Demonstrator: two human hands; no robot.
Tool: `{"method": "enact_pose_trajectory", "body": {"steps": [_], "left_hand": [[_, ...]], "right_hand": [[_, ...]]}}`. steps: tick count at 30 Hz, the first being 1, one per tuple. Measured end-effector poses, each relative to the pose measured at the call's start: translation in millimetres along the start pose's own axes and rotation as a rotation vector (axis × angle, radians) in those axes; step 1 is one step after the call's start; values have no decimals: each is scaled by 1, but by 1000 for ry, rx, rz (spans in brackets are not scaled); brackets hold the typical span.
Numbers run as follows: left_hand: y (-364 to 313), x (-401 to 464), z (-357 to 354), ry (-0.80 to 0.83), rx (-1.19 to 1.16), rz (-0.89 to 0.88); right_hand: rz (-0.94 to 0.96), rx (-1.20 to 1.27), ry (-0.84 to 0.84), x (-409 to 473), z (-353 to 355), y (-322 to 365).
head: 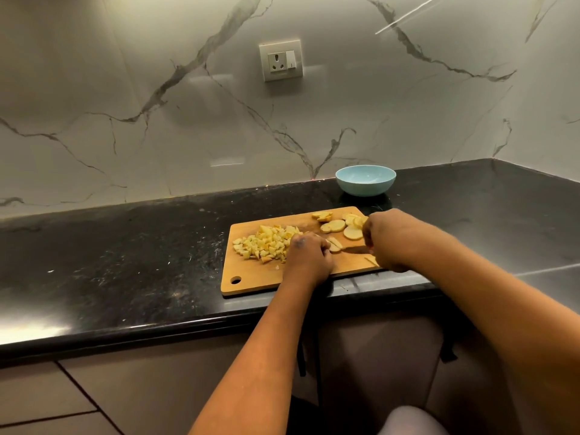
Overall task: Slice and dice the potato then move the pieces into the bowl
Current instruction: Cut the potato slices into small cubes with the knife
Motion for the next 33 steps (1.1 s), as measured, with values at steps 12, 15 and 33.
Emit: {"method": "enact_pose_trajectory", "body": {"steps": [12,15,33], "left_hand": [[6,-8,6,-183,-170,32],[4,-9,3,-149,-133,23],[2,-10,3,-152,-50,0]], "right_hand": [[14,217,-75,3,-10,1],[17,182,-55,4,-22,5],[19,158,-24,-4,13,-18]]}}
Point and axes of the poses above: each hand's wrist, its own x-axis towards the middle knuckle, its own z-axis out of the back of the hand, y = z × x, the point moved 4 cm from there along x, towards the middle knuckle, and after that the axes turned 10 degrees about -z, right-handed, at the moved point
